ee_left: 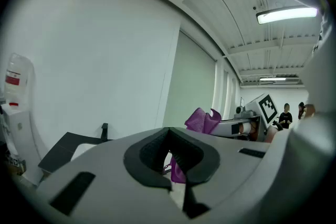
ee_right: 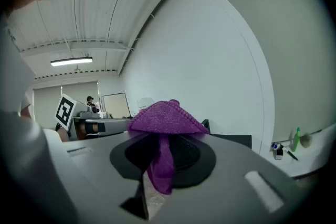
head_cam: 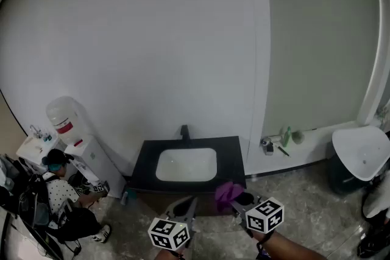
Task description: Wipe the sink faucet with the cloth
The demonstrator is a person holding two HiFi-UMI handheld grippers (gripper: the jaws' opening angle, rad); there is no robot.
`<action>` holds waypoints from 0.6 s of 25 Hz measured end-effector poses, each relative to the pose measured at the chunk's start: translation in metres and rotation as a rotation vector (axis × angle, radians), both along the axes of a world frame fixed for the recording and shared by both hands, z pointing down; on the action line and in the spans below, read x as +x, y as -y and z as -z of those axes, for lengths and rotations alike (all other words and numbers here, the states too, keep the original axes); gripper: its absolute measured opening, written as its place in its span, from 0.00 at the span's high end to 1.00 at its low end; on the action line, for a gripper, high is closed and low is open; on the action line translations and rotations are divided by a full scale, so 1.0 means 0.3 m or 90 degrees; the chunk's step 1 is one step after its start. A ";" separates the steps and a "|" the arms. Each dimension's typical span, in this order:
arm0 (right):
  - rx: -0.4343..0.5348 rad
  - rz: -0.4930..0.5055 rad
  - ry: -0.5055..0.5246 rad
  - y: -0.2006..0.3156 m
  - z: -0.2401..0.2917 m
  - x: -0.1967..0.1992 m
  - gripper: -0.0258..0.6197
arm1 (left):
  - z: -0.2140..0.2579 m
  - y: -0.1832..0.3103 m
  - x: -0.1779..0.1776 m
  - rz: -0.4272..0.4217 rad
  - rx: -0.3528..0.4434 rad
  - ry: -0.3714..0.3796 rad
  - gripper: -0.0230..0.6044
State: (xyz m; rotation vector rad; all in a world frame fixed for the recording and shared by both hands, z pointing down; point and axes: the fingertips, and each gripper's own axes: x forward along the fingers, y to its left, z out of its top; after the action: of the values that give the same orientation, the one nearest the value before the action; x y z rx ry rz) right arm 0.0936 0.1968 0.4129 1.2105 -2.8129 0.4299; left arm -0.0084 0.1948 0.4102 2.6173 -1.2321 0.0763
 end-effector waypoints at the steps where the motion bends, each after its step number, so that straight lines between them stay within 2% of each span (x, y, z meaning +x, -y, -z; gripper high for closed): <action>1: 0.000 -0.001 -0.001 -0.001 0.000 0.005 0.86 | 0.000 -0.002 0.004 0.000 0.000 0.000 0.96; 15: 0.000 -0.002 -0.005 -0.003 -0.015 0.000 0.86 | -0.004 0.000 0.000 -0.001 0.001 -0.004 0.96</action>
State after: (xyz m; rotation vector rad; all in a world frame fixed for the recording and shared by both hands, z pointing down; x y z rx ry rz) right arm 0.0938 0.1976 0.4174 1.2136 -2.8048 0.4252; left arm -0.0085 0.1948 0.4114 2.6170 -1.2293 0.0679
